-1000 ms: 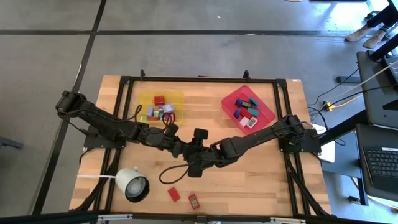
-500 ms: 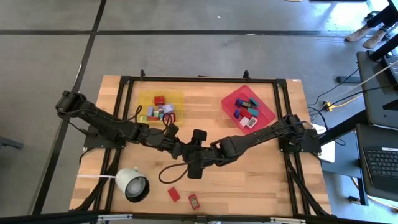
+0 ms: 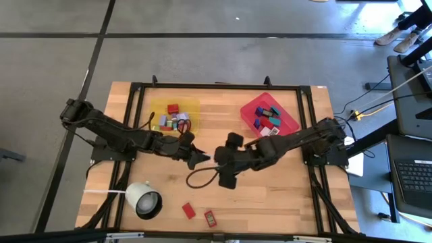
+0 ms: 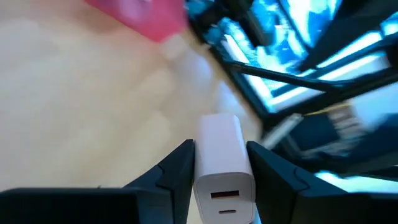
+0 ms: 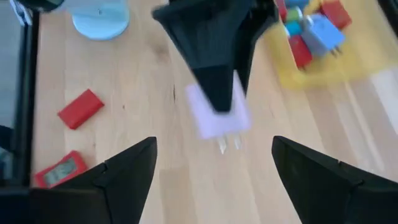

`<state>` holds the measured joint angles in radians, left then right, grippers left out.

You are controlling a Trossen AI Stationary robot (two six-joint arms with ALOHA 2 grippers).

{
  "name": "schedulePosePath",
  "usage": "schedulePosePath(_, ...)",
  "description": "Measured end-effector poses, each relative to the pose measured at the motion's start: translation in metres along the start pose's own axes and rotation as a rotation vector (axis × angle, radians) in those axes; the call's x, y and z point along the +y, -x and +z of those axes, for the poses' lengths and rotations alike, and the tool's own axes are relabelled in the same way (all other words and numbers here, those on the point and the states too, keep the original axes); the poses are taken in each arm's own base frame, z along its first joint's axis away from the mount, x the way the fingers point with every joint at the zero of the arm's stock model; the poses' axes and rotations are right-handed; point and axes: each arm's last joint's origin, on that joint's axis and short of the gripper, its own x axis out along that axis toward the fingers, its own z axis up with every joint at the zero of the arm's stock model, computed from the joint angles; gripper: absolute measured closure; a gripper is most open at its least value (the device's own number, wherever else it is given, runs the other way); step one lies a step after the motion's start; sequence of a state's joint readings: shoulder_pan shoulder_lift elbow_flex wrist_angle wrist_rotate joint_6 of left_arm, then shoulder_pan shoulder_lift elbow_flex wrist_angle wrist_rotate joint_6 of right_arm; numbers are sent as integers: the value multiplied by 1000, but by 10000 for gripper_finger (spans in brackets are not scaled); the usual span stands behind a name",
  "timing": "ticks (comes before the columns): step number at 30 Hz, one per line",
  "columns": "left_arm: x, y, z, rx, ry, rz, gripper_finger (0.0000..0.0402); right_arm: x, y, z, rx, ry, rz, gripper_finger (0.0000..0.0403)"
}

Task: Pick & Place Office items
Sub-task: Put the pink charger adapter into the yellow bin

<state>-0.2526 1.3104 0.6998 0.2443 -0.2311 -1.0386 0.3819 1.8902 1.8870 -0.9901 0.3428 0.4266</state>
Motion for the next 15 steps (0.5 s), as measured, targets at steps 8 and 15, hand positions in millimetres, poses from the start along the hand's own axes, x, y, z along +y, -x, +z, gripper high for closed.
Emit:
schedulePosePath(8, 40, 4, 25, -33, -198, 340, 272, 9, 20, -19, 80, -42, -48, 81)
schedulePosePath(15, 69, 36, 57, -132, -308, 690, 272, 20, 27, -29, 78, -40, -91, 81)
